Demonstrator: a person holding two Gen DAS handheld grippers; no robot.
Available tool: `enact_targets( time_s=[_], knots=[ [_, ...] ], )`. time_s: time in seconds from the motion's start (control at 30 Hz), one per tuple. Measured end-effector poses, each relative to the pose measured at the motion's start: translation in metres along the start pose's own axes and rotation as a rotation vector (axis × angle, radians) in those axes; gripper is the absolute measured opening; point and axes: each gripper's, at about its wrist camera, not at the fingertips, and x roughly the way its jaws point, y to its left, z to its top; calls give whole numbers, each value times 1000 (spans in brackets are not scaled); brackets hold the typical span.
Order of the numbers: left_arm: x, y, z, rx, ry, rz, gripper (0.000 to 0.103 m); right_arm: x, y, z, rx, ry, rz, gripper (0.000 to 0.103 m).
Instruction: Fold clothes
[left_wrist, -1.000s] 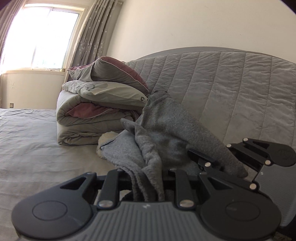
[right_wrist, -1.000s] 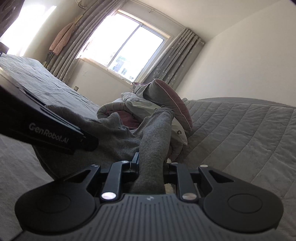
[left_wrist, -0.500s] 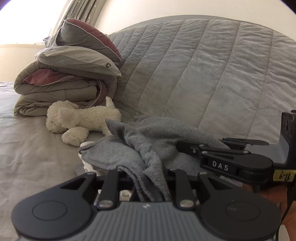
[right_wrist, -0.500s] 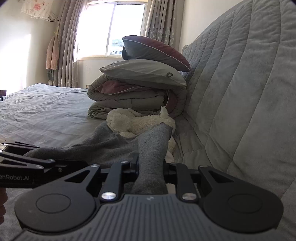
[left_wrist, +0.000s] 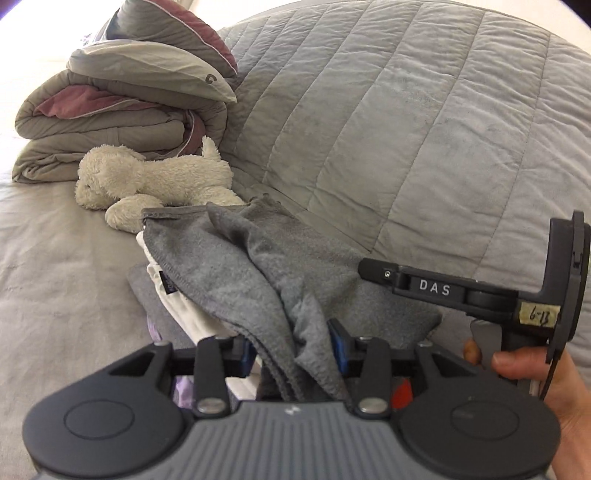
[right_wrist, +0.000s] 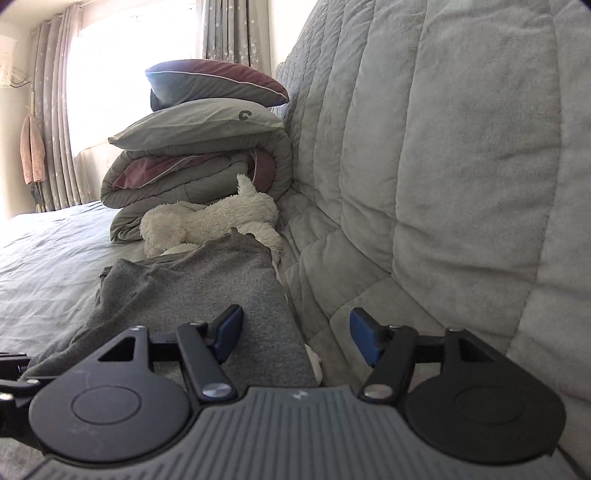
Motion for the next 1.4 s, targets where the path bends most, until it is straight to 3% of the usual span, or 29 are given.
enact_targets(
  time_s=[0.03,0.07,0.13,0.17,0.2,0.23,0.3,0.47,0.57,0.63,0.67,0.77,0.87,0.93,1.0,1.1,1.13,1.2,1.3,1.37,1.4],
  knots=[
    [-5,5,-1,-22,0,7,57,-5,2,0,-8,-14,-24,65],
    [-9,10,-1,-44,1,9,61,-12,3,0,-13,-37,-58,65],
    [-17,22,0,-90,7,3,61,-30,5,-2,3,-91,-84,65],
    [-21,27,1,-110,8,2,61,-37,5,-1,25,-114,-57,65],
    [-25,29,3,-115,-3,3,61,-44,4,-1,48,-134,-26,54],
    [-29,29,5,-107,-23,5,61,-48,5,1,66,-141,11,33],
    [-36,25,9,-82,-62,4,59,-47,13,5,61,-110,35,13],
    [-39,1,10,36,-122,-31,58,-30,29,2,24,-3,-9,13],
    [-15,-9,-1,133,-39,45,56,-11,33,-11,23,54,-60,13],
    [6,-8,-12,191,47,111,61,-4,32,-18,30,64,-76,13],
    [9,-5,-15,197,53,115,69,-2,31,-20,44,62,-70,13],
    [4,1,-15,191,42,102,71,-1,34,-19,57,63,-93,13],
    [-12,7,-11,175,45,99,72,-12,42,-11,86,55,-105,23],
    [-24,12,-8,165,46,100,74,-25,45,-9,169,33,-97,46],
    [-36,16,-5,154,46,101,77,-39,47,-6,255,12,-87,56],
    [-54,23,-2,147,57,136,80,-58,55,-10,407,19,-79,58],
    [-59,25,-1,149,59,147,82,-64,59,-11,444,25,-95,63],
    [-70,28,2,152,63,168,85,-75,70,-14,500,42,-133,72],
    [-86,28,5,169,51,195,86,-98,89,-12,531,47,-151,77],
    [-97,27,6,182,40,212,92,-113,103,-7,529,30,-164,90],
    [-102,25,6,189,30,224,93,-120,110,-3,516,22,-177,103]
  ],
)
